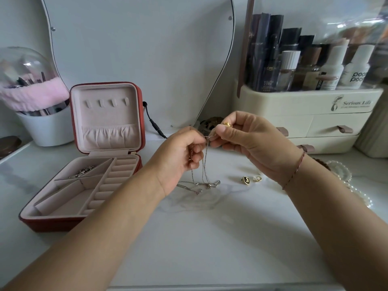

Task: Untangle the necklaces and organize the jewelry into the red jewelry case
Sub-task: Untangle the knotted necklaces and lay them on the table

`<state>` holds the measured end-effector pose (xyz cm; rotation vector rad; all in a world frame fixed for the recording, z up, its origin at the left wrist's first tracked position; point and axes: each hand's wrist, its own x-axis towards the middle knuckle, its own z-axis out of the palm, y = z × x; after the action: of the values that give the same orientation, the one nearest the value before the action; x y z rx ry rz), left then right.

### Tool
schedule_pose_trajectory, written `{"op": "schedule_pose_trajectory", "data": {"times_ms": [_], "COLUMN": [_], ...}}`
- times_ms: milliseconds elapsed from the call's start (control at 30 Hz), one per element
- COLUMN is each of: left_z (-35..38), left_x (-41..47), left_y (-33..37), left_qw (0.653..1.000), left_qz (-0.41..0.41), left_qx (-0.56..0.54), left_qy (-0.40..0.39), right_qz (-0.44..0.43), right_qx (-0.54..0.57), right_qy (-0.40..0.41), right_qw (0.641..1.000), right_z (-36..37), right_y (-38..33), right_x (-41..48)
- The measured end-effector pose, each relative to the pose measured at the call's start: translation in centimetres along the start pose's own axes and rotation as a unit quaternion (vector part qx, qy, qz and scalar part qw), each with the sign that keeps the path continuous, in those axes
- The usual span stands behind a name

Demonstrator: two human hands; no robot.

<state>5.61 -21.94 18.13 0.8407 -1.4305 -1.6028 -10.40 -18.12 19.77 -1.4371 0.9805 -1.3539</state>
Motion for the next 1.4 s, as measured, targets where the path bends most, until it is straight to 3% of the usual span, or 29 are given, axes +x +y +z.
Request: {"op": "schedule_pose_trajectory", "data": {"times_ms": [233,367,433,533,667,767,1100,1400], "left_z": [0.2,0.2,0.2,0.4,0.5,0.2,0.3,0.7], "left_x": [0.4,0.2,0.1,0.1,0.0,0.1,-0.4,-0.4], "left_y": [-0.3,0.1,0.2,-0.1,-0.4,-0.5,-0.1,0.1], "left_qw": [0.998,0.987,0.985,0.99,0.999,0.998,0.995,0.999], "left_qz": [-0.014,-0.051,-0.05,-0.032,0.009,0.019,0.019,0.026], "left_qx": [-0.025,-0.15,-0.162,-0.12,0.011,0.047,0.034,0.014], "left_qy": [0.06,0.007,-0.041,-0.07,-0.053,-0.044,-0.091,-0.023], "right_qz": [0.014,0.023,0.029,0.04,0.033,0.021,0.039,0.052], "right_qx": [-0.056,-0.063,-0.035,-0.007,0.006,0.005,0.058,0.07], "right_qy": [-0.007,-0.006,0.021,0.053,0.073,0.078,0.055,0.032], "right_qw": [0.998,0.998,0.999,0.998,0.997,0.997,0.996,0.996], "right_z": [0.3,0.4,0.2,0.0,0.0,0.0,-0.5,-0.9], "right_y": [0.1,0.3,0.4,0.4,0.4,0.2,0.2,0.1], "right_x": [-0.1,0.1,0.2,0.4,0.4,0.3,0.4,0.3]}}
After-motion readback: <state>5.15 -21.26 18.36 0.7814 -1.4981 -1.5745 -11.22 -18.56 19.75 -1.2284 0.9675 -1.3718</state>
